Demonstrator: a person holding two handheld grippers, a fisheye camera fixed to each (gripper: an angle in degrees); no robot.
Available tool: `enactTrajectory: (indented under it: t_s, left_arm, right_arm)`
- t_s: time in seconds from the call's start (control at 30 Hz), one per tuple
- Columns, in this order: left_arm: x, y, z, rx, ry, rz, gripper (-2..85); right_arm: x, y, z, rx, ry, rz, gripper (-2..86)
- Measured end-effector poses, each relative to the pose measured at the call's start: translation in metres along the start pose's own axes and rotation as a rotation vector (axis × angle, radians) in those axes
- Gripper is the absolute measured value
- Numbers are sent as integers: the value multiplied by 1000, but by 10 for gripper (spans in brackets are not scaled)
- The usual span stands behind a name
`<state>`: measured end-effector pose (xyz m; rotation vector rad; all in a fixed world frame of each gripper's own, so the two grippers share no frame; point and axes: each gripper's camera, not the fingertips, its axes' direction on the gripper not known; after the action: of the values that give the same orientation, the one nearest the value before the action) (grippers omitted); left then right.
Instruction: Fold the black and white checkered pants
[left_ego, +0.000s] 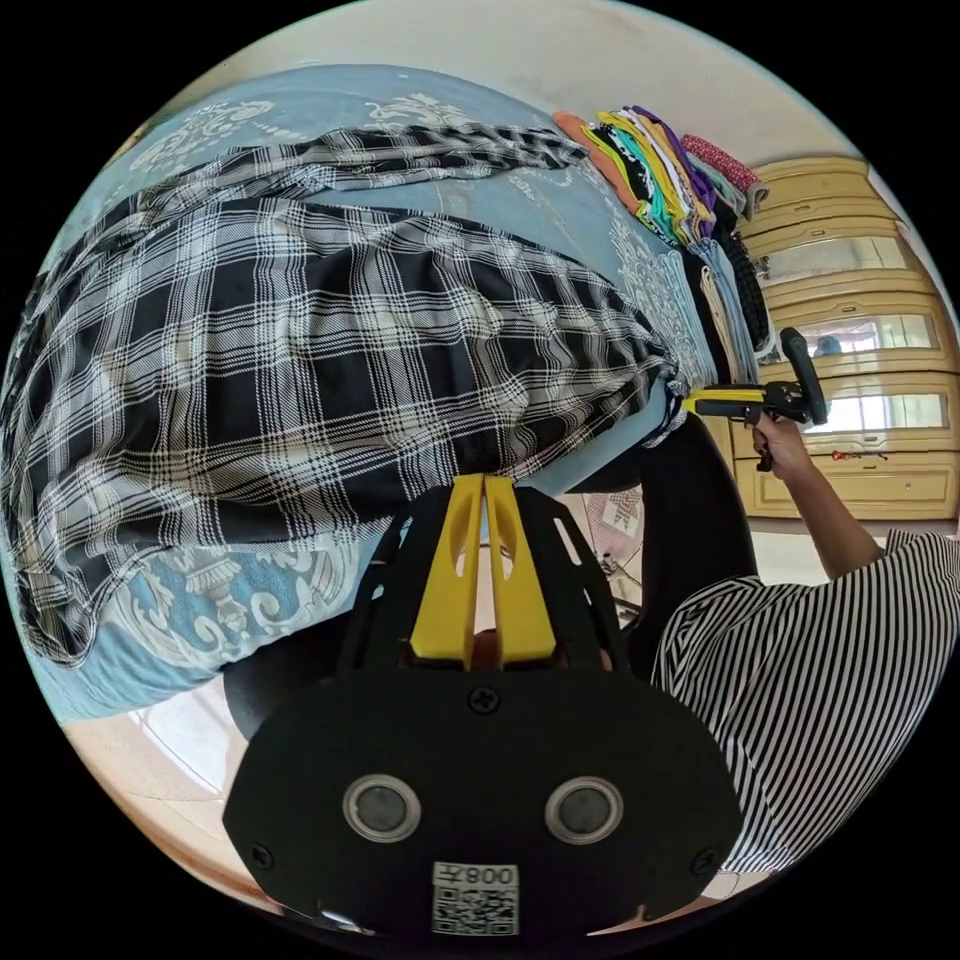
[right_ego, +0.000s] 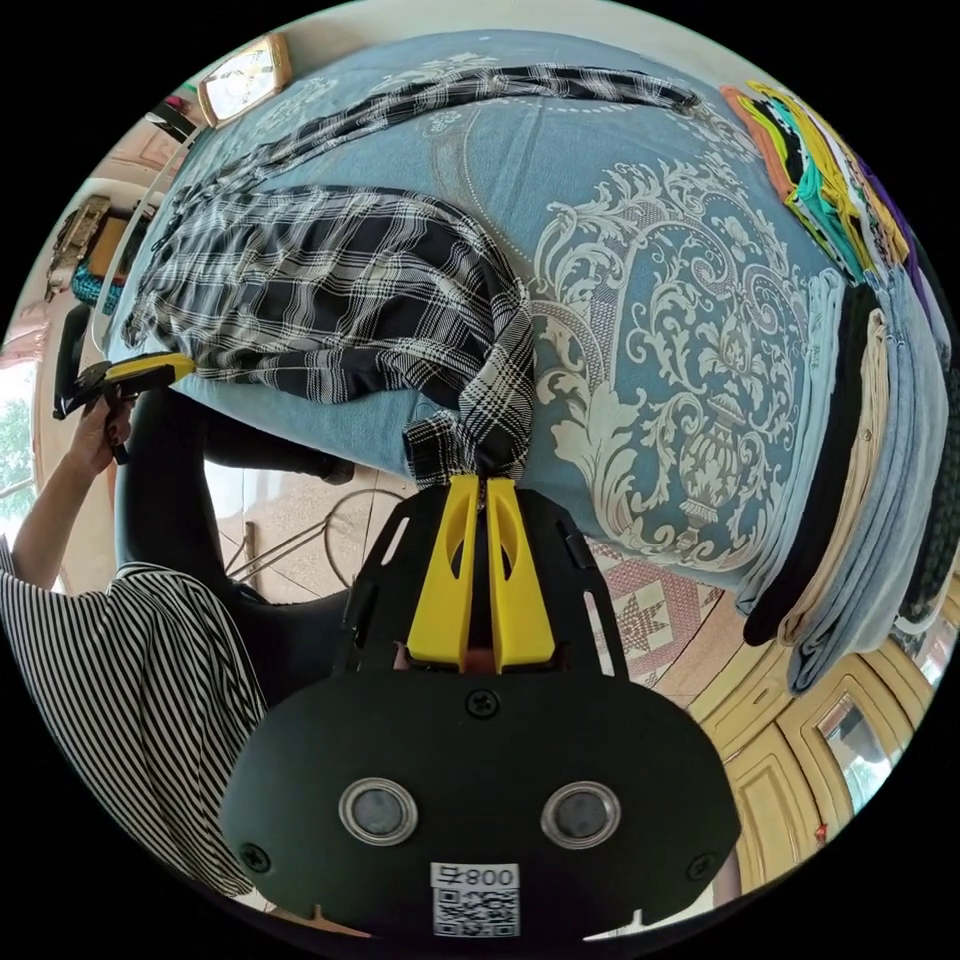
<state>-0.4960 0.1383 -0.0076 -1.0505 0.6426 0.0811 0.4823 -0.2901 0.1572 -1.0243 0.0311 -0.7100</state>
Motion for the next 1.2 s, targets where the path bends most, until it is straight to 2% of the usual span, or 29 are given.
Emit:
enactTrajectory:
  t_s: [0.1, 0.27, 0.4, 0.43, 0.53, 0.6, 0.67, 0.8, 0.9, 0.97, 1.07, 1.2]
  left_arm:
    - [2, 13, -24, 83, 12, 23, 4]
    - [7, 31, -39, 127, 13, 84, 8]
    - [-1, 44, -21, 52, 60, 65, 31]
    - [-2, 47, -21, 53, 67, 58, 37]
    - [-15, 74, -38, 126, 81, 8, 62]
    - [-39, 104, -61, 207, 35, -93, 74]
    - [-67, 128, -78, 285, 6, -222, 79]
    - [-151, 187, -104, 508, 43, -635, 88]
    - [-193, 217, -110, 637, 56, -871, 89]
    - [-208, 228, -109, 683, 66, -958, 84]
    - [-222, 234, -102, 676, 88, -1023, 40]
    - [-217, 236, -108, 659, 38, -953, 9]
  right_arm:
    - [-10, -7, -38, 22, 61, -83, 6]
    - [-14, -26, -121, 30, 310, -193, 5]
    - [-5, -57, -115, -96, 423, -198, 7]
    - [2, -68, -100, -176, 440, -169, 9]
    - [9, -81, -79, -219, 352, -101, 22]
    - [-7, -83, -80, -134, 271, -105, 39]
    - [-53, -89, -73, -43, 200, -202, 64]
    - [-146, -97, -43, 10, 221, -419, 76]
    - [-210, -98, -7, -5, 260, -584, 81]
    - [-242, -96, 22, -19, 341, -670, 76]
    - [-261, -97, 49, -45, 412, -688, 58]
    - [-258, -94, 54, -49, 366, -669, 12]
